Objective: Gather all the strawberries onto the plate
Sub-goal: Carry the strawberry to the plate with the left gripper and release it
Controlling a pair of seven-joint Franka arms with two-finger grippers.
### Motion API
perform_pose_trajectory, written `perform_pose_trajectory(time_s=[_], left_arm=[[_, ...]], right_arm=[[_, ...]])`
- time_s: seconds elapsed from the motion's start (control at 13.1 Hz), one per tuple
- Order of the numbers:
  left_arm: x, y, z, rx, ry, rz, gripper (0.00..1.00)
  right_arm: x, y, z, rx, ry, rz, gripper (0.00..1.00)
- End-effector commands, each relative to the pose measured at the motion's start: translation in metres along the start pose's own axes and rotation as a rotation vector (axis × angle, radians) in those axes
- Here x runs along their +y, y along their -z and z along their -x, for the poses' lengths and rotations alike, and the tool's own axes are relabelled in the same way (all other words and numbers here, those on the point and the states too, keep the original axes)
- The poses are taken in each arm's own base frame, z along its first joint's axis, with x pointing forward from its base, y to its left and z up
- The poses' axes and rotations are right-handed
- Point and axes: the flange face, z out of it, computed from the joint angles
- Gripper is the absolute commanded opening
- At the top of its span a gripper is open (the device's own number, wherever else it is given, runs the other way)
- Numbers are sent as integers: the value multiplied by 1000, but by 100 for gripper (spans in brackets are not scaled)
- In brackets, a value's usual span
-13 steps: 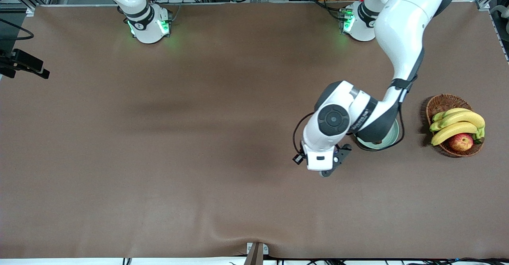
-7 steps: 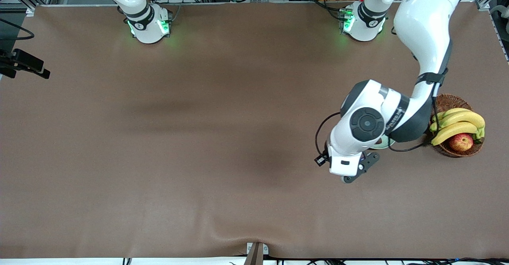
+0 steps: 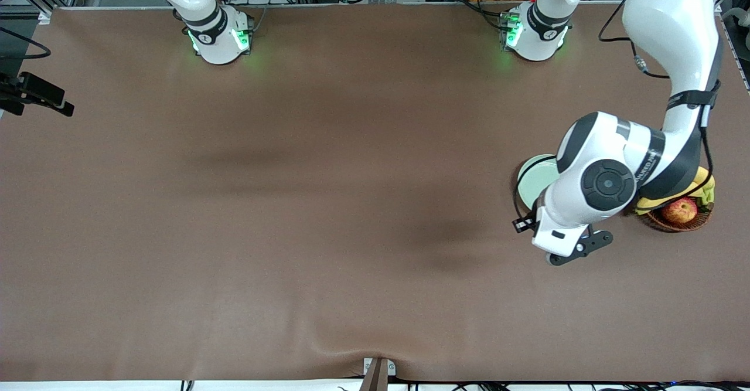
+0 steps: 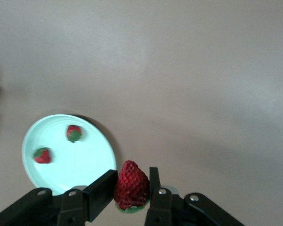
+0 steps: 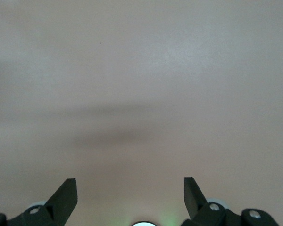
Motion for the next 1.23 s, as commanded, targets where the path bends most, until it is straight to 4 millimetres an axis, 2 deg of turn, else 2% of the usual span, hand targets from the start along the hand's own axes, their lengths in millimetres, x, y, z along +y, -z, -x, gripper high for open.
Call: perform_pose_trajectory(time_s=[0.0, 0.23, 0.61, 0.69, 0.84, 0.92, 1.0, 1.07, 1.15], left_arm=[[-36, -11, 21, 17, -80, -19, 0], [-67, -53, 37, 50, -144, -6, 0], [-107, -127, 58, 48, -230, 35, 0], [-109, -139, 64, 58, -256, 51, 0], [-118, -155, 67, 70, -256, 76, 0], [-117, -155, 66, 73, -255, 78, 0], [-115, -150, 63, 83, -255, 81, 24], [-114, -140, 56, 101, -245, 87, 77], [-115, -125, 44, 126, -235, 92, 100]], right_arm=[[-1, 5, -1, 2, -9, -13, 100], [-2, 5, -1, 0, -8, -13, 100], [-2, 4, -1, -5, -8, -13, 100], [-2, 4, -1, -5, -8, -13, 100], [-4, 4, -1, -5, -5, -13, 100], [-4, 4, -1, -5, -5, -13, 100], [-4, 4, -1, -5, -5, -13, 100], [-4, 4, -1, -5, -5, -13, 100], [-4, 4, -1, -5, -5, -13, 100]])
